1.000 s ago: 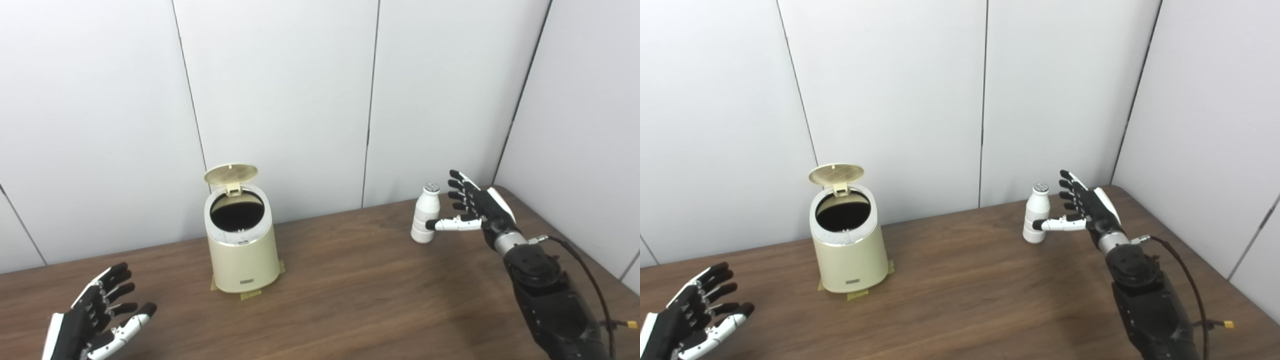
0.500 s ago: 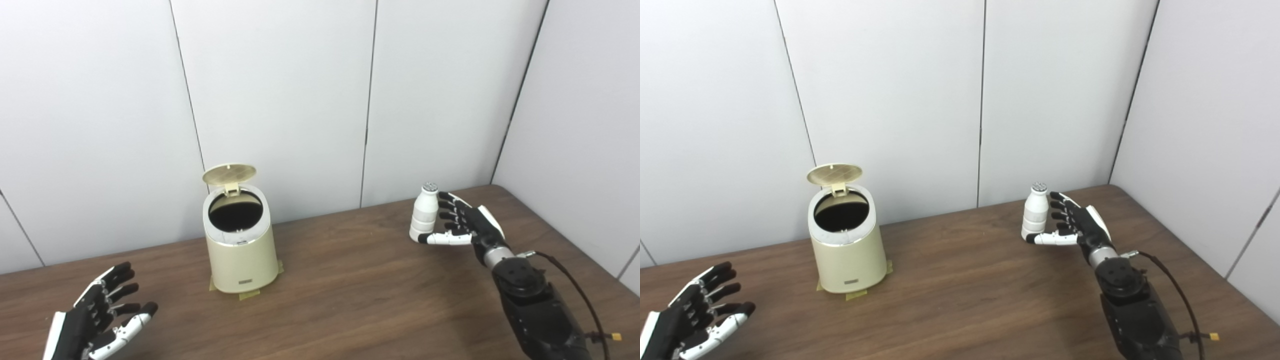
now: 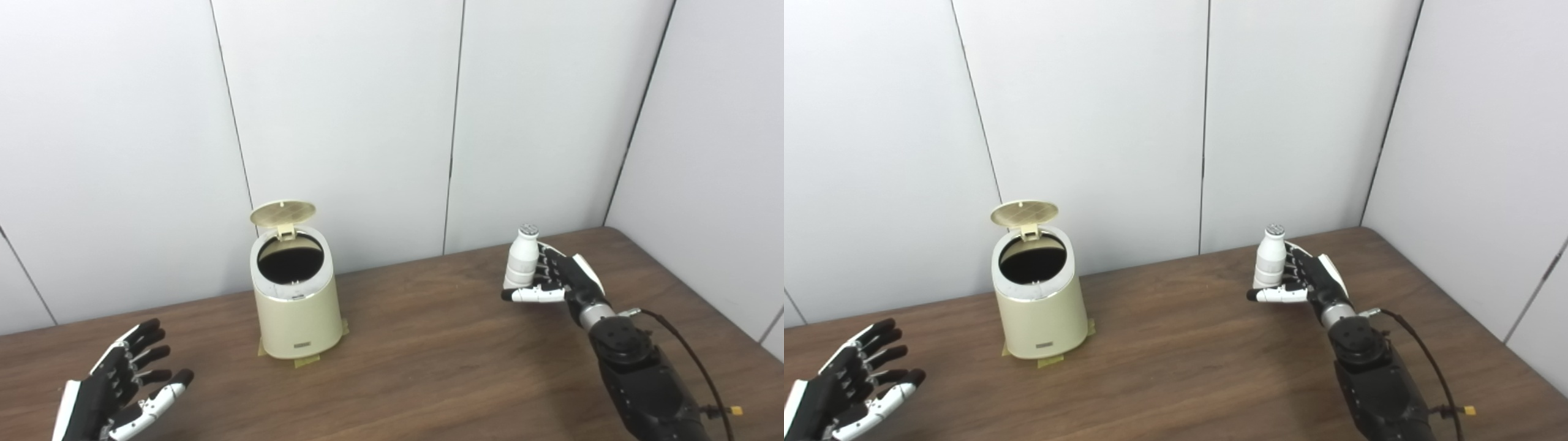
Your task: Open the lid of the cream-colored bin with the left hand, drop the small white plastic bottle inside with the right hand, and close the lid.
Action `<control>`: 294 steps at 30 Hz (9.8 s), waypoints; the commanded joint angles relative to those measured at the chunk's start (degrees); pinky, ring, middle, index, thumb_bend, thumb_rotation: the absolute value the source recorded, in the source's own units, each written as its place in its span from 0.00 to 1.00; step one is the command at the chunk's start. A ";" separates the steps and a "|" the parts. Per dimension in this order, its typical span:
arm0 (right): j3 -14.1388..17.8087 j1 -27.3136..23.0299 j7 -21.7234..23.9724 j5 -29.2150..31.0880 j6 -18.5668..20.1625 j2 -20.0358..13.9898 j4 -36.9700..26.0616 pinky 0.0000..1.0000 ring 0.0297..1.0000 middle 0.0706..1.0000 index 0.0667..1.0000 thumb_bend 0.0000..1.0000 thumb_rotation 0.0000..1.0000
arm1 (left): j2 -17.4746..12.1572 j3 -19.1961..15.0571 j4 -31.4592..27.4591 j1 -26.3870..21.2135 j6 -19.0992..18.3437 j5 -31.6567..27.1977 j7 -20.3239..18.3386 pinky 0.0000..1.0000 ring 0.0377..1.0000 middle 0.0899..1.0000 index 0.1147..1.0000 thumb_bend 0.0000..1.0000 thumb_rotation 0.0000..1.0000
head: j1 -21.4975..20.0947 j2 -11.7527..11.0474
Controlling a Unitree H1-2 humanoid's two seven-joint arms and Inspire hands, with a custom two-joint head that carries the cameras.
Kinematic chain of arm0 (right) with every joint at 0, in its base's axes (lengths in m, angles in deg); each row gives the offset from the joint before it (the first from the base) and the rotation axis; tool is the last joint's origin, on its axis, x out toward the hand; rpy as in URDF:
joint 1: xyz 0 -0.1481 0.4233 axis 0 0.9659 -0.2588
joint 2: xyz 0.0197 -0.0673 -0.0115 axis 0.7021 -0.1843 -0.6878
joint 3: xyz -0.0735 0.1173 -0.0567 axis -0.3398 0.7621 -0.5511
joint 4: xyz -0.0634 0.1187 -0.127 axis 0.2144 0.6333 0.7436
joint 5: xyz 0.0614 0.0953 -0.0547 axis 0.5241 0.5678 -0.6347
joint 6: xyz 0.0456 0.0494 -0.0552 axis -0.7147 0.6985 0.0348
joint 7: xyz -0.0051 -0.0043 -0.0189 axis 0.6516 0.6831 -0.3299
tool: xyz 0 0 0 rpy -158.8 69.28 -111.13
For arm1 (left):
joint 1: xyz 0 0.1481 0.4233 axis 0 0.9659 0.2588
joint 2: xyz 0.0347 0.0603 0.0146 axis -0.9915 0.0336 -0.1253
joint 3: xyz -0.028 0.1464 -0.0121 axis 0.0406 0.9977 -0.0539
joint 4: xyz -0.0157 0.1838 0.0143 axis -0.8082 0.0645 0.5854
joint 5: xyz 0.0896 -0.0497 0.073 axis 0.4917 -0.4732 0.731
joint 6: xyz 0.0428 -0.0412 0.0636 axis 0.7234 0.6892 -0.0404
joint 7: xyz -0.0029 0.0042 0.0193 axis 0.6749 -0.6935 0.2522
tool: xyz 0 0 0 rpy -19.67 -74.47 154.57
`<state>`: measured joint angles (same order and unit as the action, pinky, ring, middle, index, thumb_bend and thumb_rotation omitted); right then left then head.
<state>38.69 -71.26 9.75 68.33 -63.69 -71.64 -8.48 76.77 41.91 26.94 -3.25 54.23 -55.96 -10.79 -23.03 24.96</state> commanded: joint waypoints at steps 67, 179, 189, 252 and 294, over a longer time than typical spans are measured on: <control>-15.99 -19.96 -2.86 -12.04 -5.58 22.83 -14.04 0.31 0.38 0.46 0.52 0.49 0.00 | 5.84 3.87 6.47 -2.72 8.01 3.47 2.48 0.69 0.77 0.80 0.82 0.70 0.07 | 23.84 -1.57; -5.85 10.61 4.49 8.39 -23.27 19.73 -16.01 0.64 0.69 0.82 0.82 0.92 0.30 | -2.68 7.80 1.59 -20.74 -0.22 10.41 -2.89 0.79 0.96 1.00 0.99 0.92 0.35 | 26.48 0.03; -6.24 10.97 3.05 6.97 -21.58 20.63 -17.96 0.64 0.68 0.81 0.82 0.92 0.33 | -4.91 14.20 10.12 -33.38 -1.83 20.88 -4.18 0.92 1.00 1.00 1.00 0.97 0.42 | 25.73 -0.19; -7.49 11.22 1.56 5.87 -15.47 22.81 -23.64 0.60 0.67 0.79 0.79 0.92 0.31 | -14.11 28.63 4.17 -28.80 8.95 47.99 -16.10 1.00 1.00 0.83 0.81 0.97 0.36 | 22.84 2.35; -7.37 11.66 1.58 5.66 -13.28 22.50 -26.01 0.57 0.66 0.80 0.79 0.92 0.32 | -9.77 20.61 -0.47 -24.30 6.95 46.96 -7.28 1.00 0.99 0.91 0.89 0.86 0.35 | 23.09 4.30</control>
<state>31.23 -57.87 11.56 73.78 -76.07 -49.06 -32.97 66.53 64.89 28.75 -24.84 61.12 -7.17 -22.55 0.00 29.18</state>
